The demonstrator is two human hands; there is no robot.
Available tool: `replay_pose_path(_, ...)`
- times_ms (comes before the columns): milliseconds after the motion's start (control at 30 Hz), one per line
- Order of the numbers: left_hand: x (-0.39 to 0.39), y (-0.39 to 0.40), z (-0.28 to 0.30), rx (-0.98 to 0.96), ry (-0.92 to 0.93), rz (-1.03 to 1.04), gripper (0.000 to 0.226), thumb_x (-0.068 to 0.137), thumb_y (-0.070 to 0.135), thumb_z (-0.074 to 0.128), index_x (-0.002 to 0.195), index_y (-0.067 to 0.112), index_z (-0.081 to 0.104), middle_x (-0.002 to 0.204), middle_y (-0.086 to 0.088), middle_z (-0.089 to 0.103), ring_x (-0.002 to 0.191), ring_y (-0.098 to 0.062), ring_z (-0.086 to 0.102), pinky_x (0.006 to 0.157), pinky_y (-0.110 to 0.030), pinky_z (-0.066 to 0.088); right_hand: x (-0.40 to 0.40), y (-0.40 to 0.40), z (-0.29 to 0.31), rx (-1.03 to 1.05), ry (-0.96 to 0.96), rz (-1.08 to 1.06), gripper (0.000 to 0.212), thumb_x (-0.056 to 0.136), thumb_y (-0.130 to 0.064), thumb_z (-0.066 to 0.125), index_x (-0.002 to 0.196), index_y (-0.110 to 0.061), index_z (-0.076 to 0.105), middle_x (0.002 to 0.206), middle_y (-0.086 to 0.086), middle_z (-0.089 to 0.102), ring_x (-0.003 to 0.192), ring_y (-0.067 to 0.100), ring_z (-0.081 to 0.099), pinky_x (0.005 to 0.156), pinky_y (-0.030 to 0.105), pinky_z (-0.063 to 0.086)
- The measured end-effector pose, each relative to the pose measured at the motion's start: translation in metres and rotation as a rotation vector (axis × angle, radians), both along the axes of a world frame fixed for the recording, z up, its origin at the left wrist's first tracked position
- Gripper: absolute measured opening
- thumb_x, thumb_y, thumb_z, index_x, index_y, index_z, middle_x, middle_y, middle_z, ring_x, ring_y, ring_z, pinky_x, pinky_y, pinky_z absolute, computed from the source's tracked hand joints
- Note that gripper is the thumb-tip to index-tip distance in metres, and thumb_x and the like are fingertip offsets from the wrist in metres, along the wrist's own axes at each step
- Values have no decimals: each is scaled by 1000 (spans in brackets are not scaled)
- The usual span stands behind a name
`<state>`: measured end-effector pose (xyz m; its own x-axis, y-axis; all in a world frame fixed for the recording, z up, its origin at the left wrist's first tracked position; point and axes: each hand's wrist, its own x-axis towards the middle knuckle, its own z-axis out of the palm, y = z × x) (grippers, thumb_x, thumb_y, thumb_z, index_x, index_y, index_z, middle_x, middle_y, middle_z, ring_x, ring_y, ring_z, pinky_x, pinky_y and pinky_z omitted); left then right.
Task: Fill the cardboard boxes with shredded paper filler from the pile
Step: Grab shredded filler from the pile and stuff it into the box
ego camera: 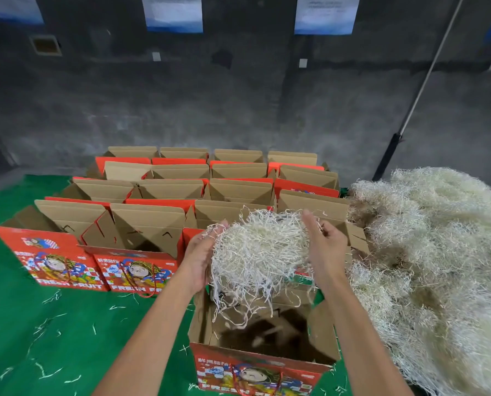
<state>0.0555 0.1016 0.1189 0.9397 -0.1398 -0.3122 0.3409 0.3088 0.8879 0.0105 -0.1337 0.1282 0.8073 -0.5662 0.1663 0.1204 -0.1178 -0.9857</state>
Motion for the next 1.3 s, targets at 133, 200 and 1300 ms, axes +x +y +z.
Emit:
replay_pose_path(133, 7, 12, -2, 52, 30, 44, 118, 39, 60, 94, 138, 16, 50, 127, -18, 64, 113, -43, 62, 95, -58, 51, -7, -14, -2, 35, 30, -49, 62, 78, -77, 60, 81, -15, 66, 43, -11, 32, 40, 10, 20, 44, 25, 23)
replay_pose_path(200, 5, 10, -1, 41, 19, 56, 124, 34, 60, 95, 141, 20, 47, 128, -17, 63, 113, -42, 62, 96, -60, 49, -6, -18, -4, 26, 24, -56, 72, 81, -73, 60, 93, -3, 66, 48, -11, 37, 45, 13, 26, 48, 27, 27)
replay_pose_path(1300, 13, 16, 0, 142, 15, 378, 60, 84, 47, 72, 135, 19, 58, 136, -6, 57, 125, -28, 51, 112, -44, 34, -29, -51, 1, 220, -5, -113, 49, 85, -46, 72, 103, -1, 67, 73, -13, 70, 60, -3, 51, 85, 31, 49)
